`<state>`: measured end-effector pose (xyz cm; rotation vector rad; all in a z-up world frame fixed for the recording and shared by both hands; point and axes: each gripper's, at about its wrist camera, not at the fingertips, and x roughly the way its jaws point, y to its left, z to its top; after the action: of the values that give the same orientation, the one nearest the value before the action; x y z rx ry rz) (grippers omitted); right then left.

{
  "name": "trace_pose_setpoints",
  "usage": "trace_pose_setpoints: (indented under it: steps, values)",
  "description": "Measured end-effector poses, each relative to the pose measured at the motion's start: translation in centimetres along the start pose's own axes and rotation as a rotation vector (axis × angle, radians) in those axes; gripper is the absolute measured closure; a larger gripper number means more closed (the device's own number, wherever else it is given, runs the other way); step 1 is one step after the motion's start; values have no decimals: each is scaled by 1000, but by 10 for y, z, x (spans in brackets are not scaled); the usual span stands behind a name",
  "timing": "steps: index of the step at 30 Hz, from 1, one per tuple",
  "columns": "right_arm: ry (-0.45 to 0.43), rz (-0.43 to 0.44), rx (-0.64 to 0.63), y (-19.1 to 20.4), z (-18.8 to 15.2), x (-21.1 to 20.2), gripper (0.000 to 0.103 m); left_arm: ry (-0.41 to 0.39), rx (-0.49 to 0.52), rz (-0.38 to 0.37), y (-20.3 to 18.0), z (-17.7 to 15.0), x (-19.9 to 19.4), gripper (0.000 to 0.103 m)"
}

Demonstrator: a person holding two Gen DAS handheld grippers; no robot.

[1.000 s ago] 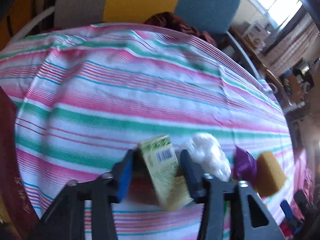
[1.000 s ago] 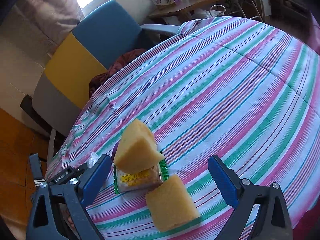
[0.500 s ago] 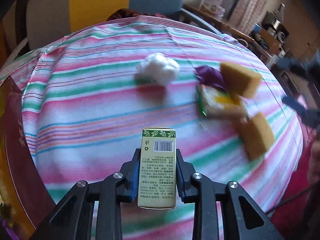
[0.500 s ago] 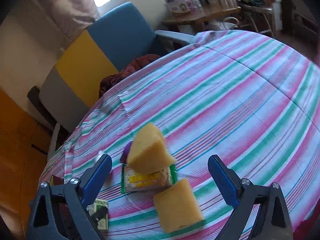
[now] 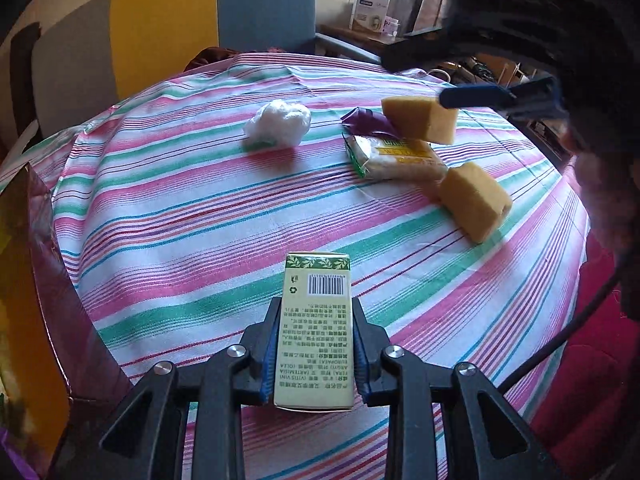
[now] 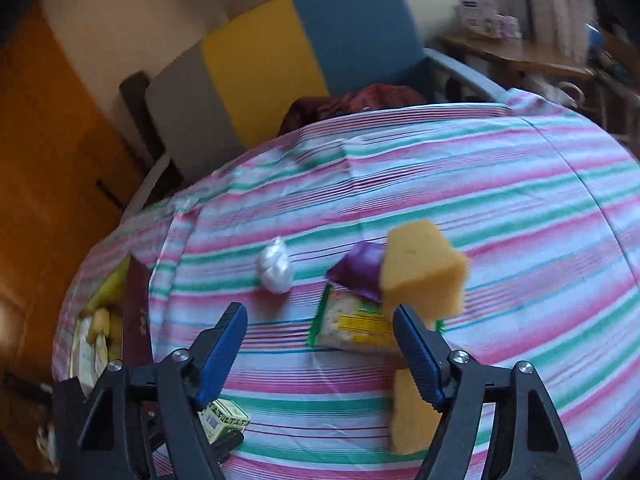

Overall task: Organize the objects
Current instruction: 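Hold the carton with the left gripper while the right gripper grasps the clear plastic-wrapped bundle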

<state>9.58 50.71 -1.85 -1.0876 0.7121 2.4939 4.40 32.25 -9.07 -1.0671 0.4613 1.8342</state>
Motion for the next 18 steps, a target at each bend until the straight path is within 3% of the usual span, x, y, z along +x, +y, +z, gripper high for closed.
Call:
trace_pose_setpoints:
  steps: [6,12,13,15,16,18]
  values:
    - [104,-6,-209,48,30,45,28,-17,-15,-23,4,-2,0,74]
    - [238,-97,-374,78,45,115,29,-21,-47,-53,9,-2,1,74]
    - [258,-105,-390,79,44,125,34,-22,-54,-58,11,-2,1,73]
    - [293,-148,-413,79,41,145,66,-23,-60,-65,12,-2,1,73]
    - [320,-157,-409,76,39,151,70,-23,-61,-66,12,-2,1,73]
    - [286,-129,-381,72,38,143,71,-25,-68,-69,13,-2,1,73]
